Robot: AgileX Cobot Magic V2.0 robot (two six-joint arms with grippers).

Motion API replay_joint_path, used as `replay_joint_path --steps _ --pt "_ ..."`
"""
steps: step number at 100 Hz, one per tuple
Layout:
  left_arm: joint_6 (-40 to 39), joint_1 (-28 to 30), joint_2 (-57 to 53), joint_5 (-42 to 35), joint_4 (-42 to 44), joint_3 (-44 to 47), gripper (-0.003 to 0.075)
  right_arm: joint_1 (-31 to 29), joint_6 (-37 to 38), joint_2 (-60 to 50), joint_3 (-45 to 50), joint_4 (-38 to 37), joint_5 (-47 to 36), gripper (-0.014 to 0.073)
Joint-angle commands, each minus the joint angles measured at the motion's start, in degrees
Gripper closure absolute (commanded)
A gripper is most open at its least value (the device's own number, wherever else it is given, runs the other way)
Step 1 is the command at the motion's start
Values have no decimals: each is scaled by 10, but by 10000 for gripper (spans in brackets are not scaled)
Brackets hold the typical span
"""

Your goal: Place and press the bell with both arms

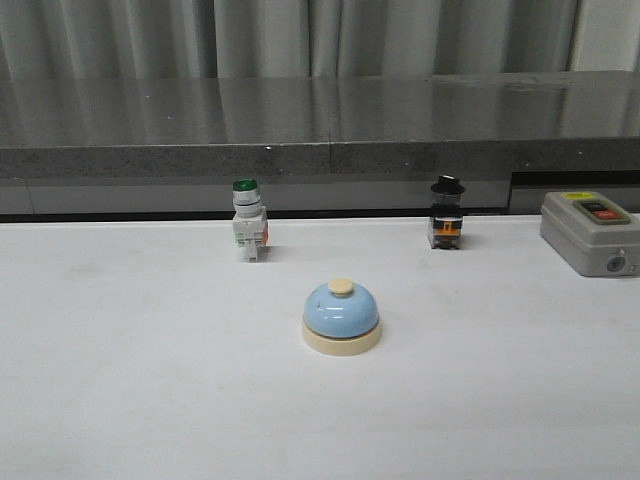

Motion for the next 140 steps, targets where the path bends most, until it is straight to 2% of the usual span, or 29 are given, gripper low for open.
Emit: replay_joint_path --steps 1,79,97,112,140 --pt "-5 2 0 -52 1 -16 741 -4 -1 -10 -8 -6 -49 654" --pt "-5 2 1 -57 15 -4 741 -4 -1 -10 -8 -6 -49 654" --pt "-5 2 -27 -101 44 50 741 -4 -1 -10 -8 -6 -49 654" --pt "-5 4 -97 -115 70 126 741 -4 -1 -10 -8 -6 -49 654" --pt "-10 56 -250 -115 71 259 741 -4 -1 -10 -8 -6 -49 654"
